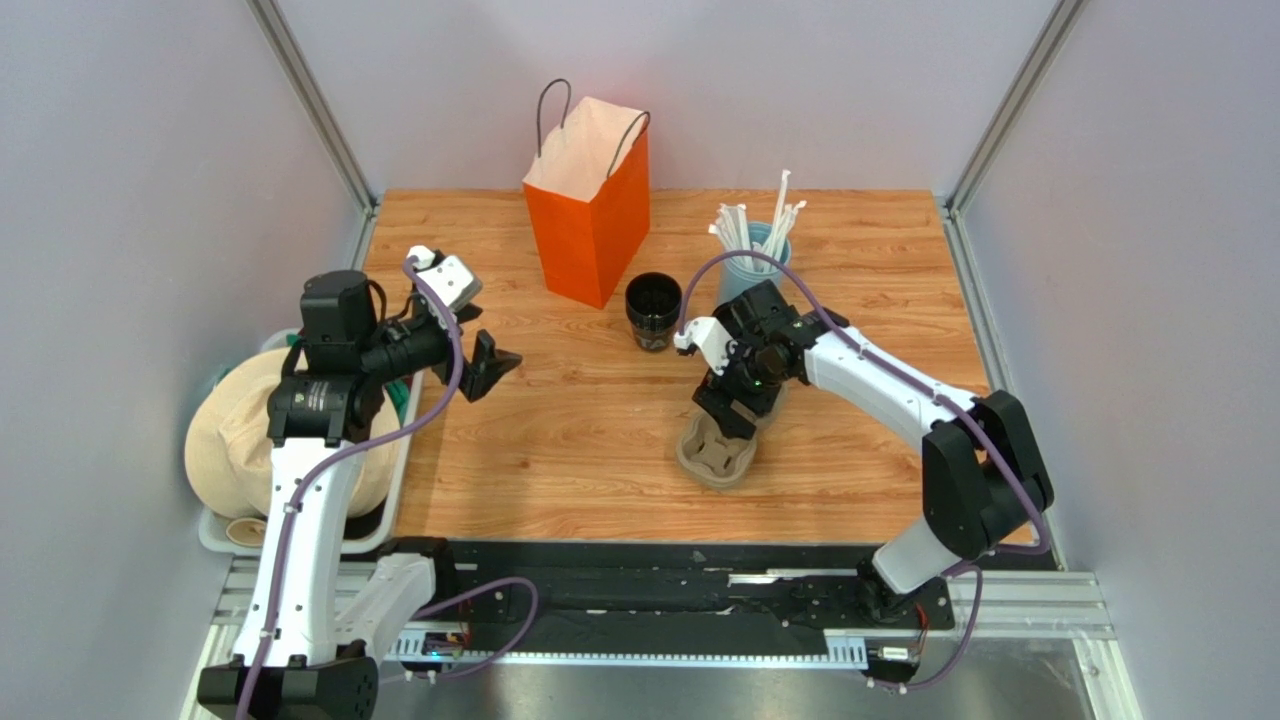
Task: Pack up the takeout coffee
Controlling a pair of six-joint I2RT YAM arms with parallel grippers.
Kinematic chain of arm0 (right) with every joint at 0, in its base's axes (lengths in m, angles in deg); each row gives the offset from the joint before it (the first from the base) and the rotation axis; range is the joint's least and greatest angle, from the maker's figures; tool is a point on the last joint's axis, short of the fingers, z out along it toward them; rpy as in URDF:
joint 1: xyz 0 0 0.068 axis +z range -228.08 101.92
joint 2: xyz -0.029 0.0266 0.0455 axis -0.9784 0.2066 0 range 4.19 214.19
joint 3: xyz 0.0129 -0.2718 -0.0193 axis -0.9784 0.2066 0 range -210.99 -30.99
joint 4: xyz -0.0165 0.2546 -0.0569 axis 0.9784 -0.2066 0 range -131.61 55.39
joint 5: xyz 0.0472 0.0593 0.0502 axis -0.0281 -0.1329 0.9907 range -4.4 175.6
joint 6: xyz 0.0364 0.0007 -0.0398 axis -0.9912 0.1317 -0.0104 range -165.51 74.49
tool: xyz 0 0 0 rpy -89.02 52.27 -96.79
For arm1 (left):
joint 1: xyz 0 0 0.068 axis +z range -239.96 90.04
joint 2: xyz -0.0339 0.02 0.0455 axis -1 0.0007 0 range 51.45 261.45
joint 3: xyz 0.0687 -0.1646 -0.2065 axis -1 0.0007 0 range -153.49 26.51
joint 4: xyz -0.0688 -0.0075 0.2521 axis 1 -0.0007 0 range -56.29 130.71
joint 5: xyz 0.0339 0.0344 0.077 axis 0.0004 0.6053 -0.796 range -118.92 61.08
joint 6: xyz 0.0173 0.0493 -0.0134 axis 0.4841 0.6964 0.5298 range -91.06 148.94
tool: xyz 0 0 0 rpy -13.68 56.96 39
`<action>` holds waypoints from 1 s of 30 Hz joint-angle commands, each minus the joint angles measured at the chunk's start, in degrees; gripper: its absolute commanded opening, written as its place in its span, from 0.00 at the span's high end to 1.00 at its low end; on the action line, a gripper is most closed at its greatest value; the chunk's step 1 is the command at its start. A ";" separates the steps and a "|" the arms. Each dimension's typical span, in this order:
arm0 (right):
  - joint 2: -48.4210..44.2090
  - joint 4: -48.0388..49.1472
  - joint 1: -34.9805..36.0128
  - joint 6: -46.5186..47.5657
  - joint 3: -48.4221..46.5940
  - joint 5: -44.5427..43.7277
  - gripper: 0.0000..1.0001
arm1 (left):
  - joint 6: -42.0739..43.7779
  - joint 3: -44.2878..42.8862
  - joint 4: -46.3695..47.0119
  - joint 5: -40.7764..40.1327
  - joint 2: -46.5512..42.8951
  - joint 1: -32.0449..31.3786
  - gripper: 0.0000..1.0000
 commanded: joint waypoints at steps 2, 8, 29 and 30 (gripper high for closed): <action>1.27 2.01 0.22 0.73 0.80 -1.66 0.22 | 1.10 0.09 1.35 0.62 -0.07 0.01 0.03; 1.71 2.89 0.22 0.64 1.15 -2.80 0.31 | 1.10 0.09 1.35 0.71 -0.25 0.01 0.03; -2.24 2.54 -8.83 5.38 2.29 -6.67 0.48 | 1.10 0.09 1.27 0.88 -0.51 -0.08 0.03; -2.07 2.37 -10.40 5.65 2.12 -6.06 0.48 | 1.10 0.09 1.35 0.88 -0.42 0.01 0.03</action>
